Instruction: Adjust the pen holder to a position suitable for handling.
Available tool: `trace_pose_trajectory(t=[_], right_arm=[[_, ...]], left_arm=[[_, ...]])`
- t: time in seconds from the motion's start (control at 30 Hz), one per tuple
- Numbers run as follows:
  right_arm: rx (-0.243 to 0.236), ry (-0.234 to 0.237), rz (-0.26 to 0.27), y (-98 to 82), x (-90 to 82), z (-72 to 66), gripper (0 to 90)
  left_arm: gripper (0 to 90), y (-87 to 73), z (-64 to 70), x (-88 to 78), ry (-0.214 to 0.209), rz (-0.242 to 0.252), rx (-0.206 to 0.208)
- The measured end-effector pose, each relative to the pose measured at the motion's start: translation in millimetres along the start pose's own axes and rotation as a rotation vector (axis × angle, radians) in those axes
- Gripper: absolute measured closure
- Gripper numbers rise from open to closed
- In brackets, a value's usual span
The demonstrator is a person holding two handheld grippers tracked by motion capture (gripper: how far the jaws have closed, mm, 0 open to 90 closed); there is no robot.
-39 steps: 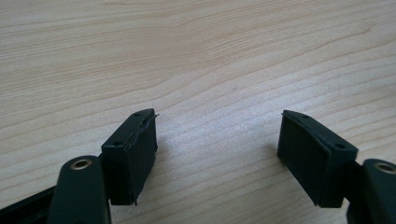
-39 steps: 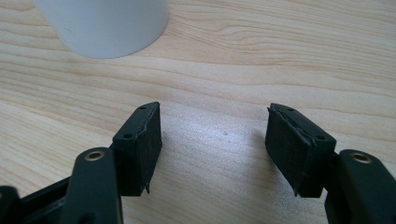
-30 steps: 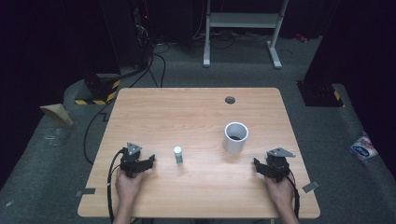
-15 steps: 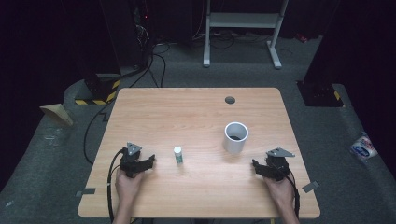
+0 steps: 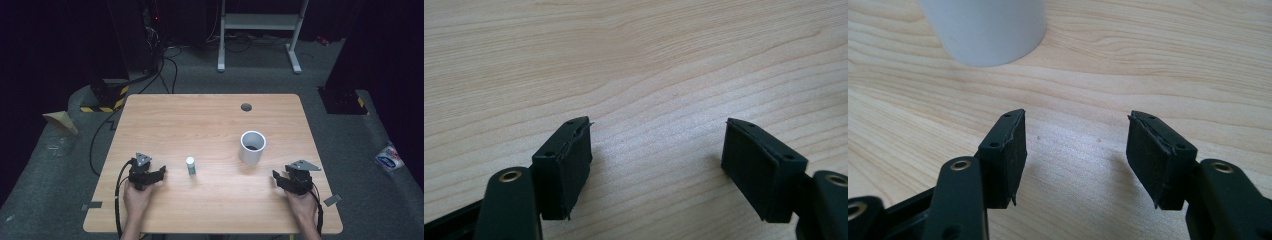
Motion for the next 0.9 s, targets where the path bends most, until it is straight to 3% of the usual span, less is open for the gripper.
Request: trace_pose_trajectory(t=[0.27, 0.43, 0.9], right_arm=[[0.047, 0.057, 0.062, 5.8, -8.7, 1.2, 42.3], [0.029, 0.079, 0.094, 17.4, -13.9, 0.5, 42.9], [0.005, 0.108, 0.120, 48.4, -16.4, -0.7, 43.9]], left_arm=[[28.0, 0.0, 0.0, 0.0, 0.000, 0.000, 0.000], [28.0, 0.0, 0.0, 0.0, 0.000, 0.000, 0.000], [28.1, 0.0, 0.0, 0.1, 0.001, 0.000, -0.001]])
Point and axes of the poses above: each handheld gripper's, and its own axes: x roughly forward along the jaws, y roughly out of its top, z roughly to its right, the point moved 4 cm from there along x, roughly forward along the jaws, and after that the axes turned 12 degrees about y, right-handed, at the moved point
